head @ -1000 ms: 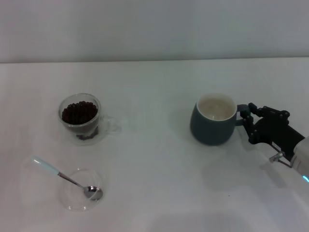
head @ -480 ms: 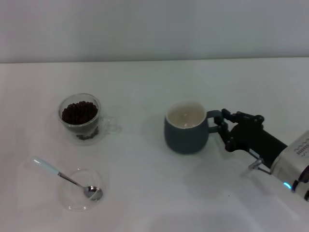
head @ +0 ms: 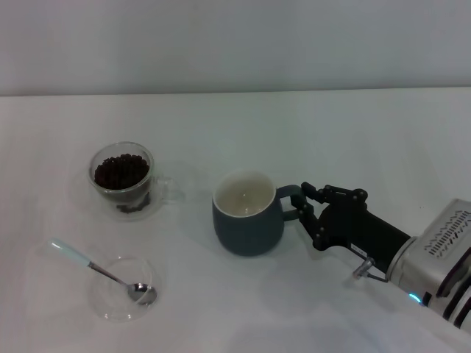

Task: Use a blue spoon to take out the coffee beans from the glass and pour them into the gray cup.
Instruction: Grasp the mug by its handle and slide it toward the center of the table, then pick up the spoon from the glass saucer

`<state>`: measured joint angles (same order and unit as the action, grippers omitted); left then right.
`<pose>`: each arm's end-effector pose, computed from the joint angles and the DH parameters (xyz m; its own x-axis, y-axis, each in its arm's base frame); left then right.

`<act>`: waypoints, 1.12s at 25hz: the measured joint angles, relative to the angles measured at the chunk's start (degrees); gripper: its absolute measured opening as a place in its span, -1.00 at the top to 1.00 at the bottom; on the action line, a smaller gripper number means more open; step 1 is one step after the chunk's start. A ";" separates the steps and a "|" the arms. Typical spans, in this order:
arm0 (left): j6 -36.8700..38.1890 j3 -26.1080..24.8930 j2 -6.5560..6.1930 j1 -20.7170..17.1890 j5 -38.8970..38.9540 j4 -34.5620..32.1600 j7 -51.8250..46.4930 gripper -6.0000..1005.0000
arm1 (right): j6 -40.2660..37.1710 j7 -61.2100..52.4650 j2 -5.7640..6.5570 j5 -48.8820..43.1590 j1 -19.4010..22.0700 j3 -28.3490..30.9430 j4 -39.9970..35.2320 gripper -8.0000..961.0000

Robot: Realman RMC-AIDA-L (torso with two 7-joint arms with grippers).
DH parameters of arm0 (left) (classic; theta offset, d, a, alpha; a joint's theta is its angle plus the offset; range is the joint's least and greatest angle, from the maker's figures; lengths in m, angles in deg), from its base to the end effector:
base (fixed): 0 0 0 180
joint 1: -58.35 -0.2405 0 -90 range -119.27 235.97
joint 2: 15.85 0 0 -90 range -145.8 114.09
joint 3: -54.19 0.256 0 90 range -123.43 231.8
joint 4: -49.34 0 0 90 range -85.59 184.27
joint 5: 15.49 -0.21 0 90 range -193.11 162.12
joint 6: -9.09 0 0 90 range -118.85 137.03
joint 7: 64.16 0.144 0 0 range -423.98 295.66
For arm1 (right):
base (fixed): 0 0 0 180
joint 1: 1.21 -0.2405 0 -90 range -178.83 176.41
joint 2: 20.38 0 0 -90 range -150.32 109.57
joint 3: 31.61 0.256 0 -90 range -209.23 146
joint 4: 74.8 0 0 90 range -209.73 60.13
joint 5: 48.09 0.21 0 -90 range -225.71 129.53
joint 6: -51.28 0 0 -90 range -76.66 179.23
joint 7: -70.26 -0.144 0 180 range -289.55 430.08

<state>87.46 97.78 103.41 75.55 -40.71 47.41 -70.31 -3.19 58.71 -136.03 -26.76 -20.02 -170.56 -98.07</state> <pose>-0.3948 0.2656 0.0502 0.7853 -0.1118 0.6090 0.6179 0.2036 -0.7594 0.3003 0.2863 -0.0902 0.8239 -0.1060 -0.5567 -0.4958 -0.6107 -0.6174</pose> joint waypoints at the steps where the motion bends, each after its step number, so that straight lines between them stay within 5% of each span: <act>1: 0.01 -0.01 0.00 -0.02 0.00 0.00 0.00 -0.62 | -0.03 0.00 0.00 -0.05 0.01 -0.17 -0.15 0.56; 11: 0.03 0.00 -0.04 -0.35 -0.01 0.00 0.16 -0.62 | -0.12 0.05 0.08 -0.14 0.17 -0.65 0.64 0.56; 17: 0.03 0.00 -0.14 -0.69 -0.01 -0.19 0.15 -0.62 | -0.82 0.04 0.23 0.07 0.96 -0.26 1.63 0.28; 21: 0.03 0.00 -0.20 -0.86 -0.01 -0.41 0.21 -0.62 | -3.47 -0.03 0.37 -0.03 2.11 -0.42 3.19 -0.08; 28: 0.02 0.00 -0.27 -1.30 0.04 -0.59 0.27 -0.62 | -17.42 -1.27 0.58 -0.38 6.51 -0.42 9.25 -0.33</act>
<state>87.48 97.78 103.14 74.26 -40.67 46.82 -70.04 -20.61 57.45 -135.45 -27.14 -13.51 -170.98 -88.82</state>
